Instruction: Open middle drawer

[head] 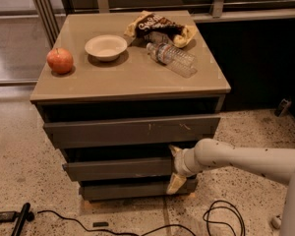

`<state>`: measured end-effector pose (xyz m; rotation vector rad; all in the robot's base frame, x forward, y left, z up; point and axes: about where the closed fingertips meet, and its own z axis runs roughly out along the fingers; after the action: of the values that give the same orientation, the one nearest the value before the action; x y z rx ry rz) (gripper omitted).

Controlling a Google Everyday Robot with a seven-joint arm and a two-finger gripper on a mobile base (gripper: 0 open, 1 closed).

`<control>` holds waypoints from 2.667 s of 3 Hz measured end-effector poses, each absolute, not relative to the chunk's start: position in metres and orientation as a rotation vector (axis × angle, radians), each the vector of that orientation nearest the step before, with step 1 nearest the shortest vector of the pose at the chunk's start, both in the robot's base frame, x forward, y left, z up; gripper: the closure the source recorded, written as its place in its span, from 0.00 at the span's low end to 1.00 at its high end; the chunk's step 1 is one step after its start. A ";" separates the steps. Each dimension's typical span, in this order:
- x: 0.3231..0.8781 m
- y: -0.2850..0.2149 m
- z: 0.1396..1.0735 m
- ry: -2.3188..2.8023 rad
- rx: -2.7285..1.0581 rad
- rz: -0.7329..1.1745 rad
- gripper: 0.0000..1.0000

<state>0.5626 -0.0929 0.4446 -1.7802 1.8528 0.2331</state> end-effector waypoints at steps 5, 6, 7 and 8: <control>0.567 -0.104 0.405 1.926 -1.778 0.227 0.47; 0.567 -0.104 0.405 1.926 -1.778 0.227 0.70; 0.568 -0.105 0.412 1.926 -1.778 0.227 0.94; 0.568 -0.105 0.415 1.926 -1.778 0.227 1.00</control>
Offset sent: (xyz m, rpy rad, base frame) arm 0.0058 -0.0171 -0.0355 -0.0426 0.0261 -0.0486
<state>0.5682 -0.1045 0.4151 -1.7783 1.9265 0.2269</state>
